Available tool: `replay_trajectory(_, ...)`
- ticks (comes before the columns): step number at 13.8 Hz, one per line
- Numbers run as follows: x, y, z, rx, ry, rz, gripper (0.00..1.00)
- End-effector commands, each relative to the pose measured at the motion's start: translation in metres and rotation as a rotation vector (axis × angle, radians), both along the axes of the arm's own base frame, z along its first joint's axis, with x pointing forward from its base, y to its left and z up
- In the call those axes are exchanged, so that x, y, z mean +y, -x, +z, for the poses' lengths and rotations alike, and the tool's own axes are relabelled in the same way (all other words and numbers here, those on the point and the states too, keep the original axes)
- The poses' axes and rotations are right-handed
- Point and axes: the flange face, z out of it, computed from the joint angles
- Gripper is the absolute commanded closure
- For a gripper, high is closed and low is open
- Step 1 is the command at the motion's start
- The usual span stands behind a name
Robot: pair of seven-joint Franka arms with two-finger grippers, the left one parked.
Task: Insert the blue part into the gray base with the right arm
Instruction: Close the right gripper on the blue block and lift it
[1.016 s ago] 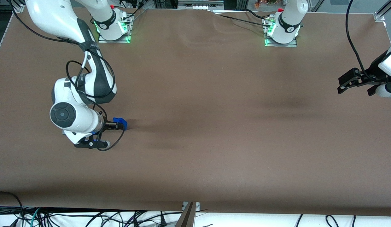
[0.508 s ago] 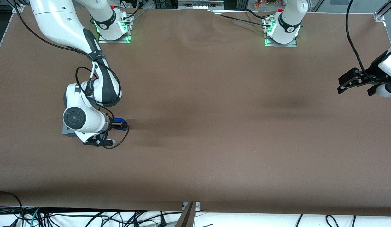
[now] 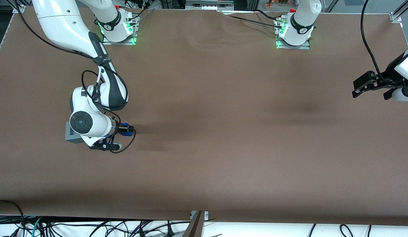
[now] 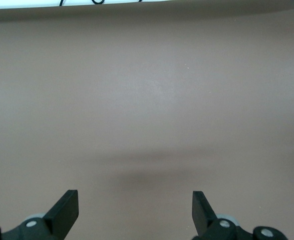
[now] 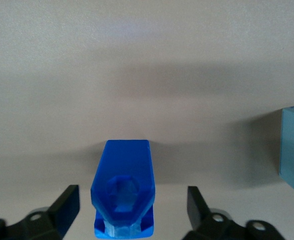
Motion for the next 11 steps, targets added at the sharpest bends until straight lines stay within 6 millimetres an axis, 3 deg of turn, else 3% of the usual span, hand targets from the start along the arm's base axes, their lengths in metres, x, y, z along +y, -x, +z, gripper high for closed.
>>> replay_trajectory(1, -0.002, 0.008, 0.004, 0.003, -0.016, -0.010, 0.47)
replay_trajectory(7, -0.001, 0.005, 0.011, -0.006, -0.022, 0.014, 0.62)
replay_trajectory(9, -0.008, -0.008, 0.039, -0.047, -0.039, 0.068, 0.62)
replay_trajectory(11, -0.030, -0.023, 0.072, -0.056, -0.045, 0.103, 0.62)
